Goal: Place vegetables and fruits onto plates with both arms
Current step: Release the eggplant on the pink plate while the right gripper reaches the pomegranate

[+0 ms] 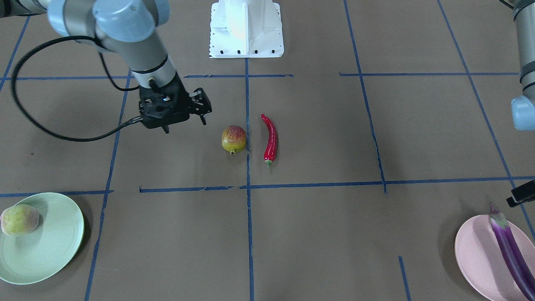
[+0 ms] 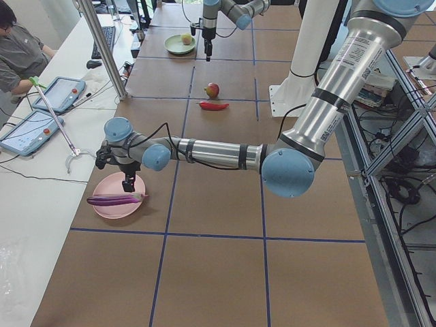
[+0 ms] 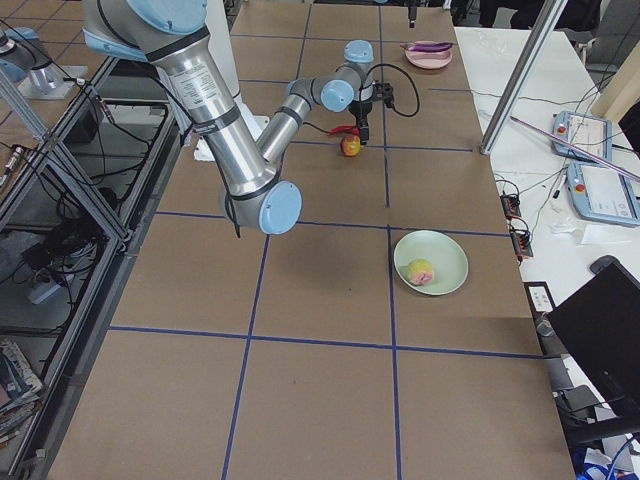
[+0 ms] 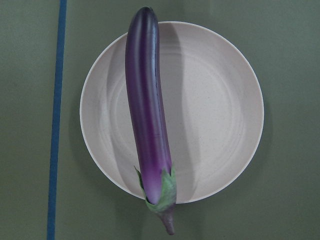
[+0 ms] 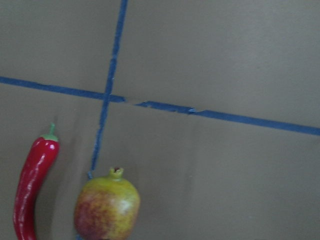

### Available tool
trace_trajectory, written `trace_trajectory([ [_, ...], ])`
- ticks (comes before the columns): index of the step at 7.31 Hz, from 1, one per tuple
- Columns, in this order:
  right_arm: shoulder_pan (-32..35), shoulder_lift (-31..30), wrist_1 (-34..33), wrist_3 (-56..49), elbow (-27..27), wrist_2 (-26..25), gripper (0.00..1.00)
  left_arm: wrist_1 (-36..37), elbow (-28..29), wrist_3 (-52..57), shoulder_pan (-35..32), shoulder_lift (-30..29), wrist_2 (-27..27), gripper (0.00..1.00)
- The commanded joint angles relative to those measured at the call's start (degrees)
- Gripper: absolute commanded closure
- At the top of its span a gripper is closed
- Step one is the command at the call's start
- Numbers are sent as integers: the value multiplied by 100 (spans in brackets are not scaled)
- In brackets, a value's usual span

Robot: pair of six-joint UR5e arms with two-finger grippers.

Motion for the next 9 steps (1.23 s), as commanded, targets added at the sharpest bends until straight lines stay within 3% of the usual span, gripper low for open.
trace_trajectory([
  [1,-708,761,-39,551,-810,-965,0,-5,-2,0,12,0,1,0],
  [4,-920,1043,-12,570,-1479,-1144,0,-14,-11,0,21,0,1,0],
  [9,-1061,1036,-21,324,-2035,-1329,0,-23,-20,-8,30,35,-7,0],
])
